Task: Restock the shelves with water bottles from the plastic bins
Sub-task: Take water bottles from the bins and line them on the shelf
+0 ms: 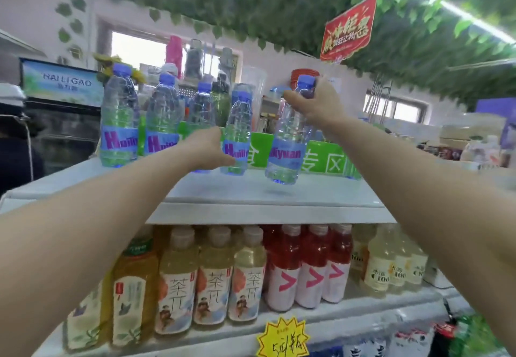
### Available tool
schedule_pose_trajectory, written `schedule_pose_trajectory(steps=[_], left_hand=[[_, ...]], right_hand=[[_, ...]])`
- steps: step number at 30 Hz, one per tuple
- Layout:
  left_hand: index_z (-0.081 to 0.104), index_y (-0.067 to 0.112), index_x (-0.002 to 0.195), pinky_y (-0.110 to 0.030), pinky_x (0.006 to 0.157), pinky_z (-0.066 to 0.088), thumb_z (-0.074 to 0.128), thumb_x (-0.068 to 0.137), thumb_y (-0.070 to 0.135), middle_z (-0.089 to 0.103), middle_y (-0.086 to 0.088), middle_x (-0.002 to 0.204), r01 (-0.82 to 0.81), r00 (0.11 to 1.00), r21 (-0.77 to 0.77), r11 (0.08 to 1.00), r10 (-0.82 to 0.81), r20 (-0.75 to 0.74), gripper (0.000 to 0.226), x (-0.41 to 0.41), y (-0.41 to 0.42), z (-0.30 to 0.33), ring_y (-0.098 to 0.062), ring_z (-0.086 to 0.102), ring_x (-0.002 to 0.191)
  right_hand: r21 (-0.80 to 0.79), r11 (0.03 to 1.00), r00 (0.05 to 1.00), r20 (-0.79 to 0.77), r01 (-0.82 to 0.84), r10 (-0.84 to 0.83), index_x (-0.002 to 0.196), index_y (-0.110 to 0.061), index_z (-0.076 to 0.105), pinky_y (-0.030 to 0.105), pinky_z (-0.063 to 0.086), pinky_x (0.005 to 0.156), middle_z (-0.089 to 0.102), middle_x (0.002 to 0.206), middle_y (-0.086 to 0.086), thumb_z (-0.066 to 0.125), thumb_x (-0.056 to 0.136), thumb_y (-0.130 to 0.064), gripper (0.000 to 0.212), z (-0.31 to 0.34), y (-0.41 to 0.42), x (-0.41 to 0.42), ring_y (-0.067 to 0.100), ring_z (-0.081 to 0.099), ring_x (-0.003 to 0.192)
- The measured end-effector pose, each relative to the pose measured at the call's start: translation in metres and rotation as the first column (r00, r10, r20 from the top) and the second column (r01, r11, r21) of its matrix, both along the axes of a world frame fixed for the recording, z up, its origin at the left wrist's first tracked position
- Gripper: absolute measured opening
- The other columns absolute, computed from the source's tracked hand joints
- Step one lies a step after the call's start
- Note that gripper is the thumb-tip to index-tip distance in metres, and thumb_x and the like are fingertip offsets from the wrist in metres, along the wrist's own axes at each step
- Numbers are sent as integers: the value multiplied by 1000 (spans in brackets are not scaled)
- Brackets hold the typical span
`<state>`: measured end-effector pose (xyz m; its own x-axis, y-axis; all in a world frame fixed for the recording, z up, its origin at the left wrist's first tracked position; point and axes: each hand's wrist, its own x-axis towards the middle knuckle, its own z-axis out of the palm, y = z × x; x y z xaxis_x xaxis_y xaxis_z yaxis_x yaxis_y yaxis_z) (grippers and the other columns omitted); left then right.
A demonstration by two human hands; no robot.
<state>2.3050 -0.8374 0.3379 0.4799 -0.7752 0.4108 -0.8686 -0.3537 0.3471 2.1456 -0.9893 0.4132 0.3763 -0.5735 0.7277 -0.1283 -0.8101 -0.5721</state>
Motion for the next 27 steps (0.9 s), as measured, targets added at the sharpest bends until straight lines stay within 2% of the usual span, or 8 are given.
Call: schedule_pose_trajectory(steps=[4, 6, 11, 15, 17, 21, 24, 27], left_hand=[[42, 4, 132, -34, 81, 42, 67, 87, 40, 52, -15, 131, -24, 1000, 65, 998, 24, 0, 63, 17, -34, 7, -26, 50, 101], [41, 1, 129, -33, 76, 42, 66, 89, 38, 54, -15, 125, -14, 1000, 67, 998, 15, -17, 61, 22, -50, 7, -24, 47, 93], [24, -9, 137, -31, 72, 38, 66, 88, 34, 55, -19, 122, -15, 998, 33, 999, 17, -68, 77, 29, -85, -6, -33, 56, 109], [13, -8, 143, -35, 81, 43, 68, 87, 33, 56, -19, 124, -68, 988, -6, 998, 66, -141, 88, 37, -102, -15, -35, 56, 112], [17, -3, 142, -38, 89, 44, 71, 85, 34, 55, -17, 126, -95, 980, -19, 995, 90, -175, 87, 40, -107, -20, -36, 55, 114], [28, 2, 133, -39, 90, 43, 74, 82, 34, 57, -17, 126, -129, 978, -52, 990, 118, -169, 76, 41, -111, -28, -38, 56, 115], [26, 1, 135, -39, 89, 43, 74, 83, 32, 58, -18, 124, -138, 980, -65, 988, 127, -156, 76, 40, -110, -30, -39, 55, 115], [25, 2, 136, -39, 88, 42, 74, 84, 31, 58, -18, 124, -144, 980, -69, 987, 133, -149, 77, 40, -110, -32, -39, 54, 115]], right_hand=[[38, 999, 999, -46, 20, -18, 121, -6, 48, 39, 54, 81, 64, 103, 12, 75, 83, -40, 57, -9, -39, 43, 20, 61, 91], [40, 999, 997, -72, 20, -17, 127, -7, 45, 35, 50, 78, 64, 102, 7, 75, 84, -38, 61, -13, -54, 59, 19, 60, 91], [54, 998, 996, -76, -45, 49, 135, -17, 36, 42, 52, 86, 66, 105, 6, 75, 84, -37, 67, -18, -85, 85, 23, 64, 95], [32, 988, 984, -88, -150, 152, 135, -20, 36, 40, 51, 81, 60, 101, 3, 67, 92, -32, 55, -18, -100, 95, 18, 61, 88], [-26, 993, 981, -161, -113, 107, 136, -20, 35, 37, 49, 83, 55, 108, 1, 62, 95, -35, 52, -16, -104, 96, 22, 59, 95], [-237, 968, 937, -313, 81, -155, 142, -28, 30, 37, 43, 90, 54, 135, 8, 69, 83, -54, 75, -14, -109, 93, 29, 57, 112], [-267, 962, 942, -306, 53, -137, 141, -25, 30, 37, 45, 90, 56, 132, 9, 72, 83, -47, 75, -13, -105, 95, 27, 59, 112], [-258, 966, 955, -286, 8, -84, 141, -23, 29, 45, 47, 98, 56, 130, 11, 70, 87, -37, 69, -16, -101, 94, 27, 60, 112]])
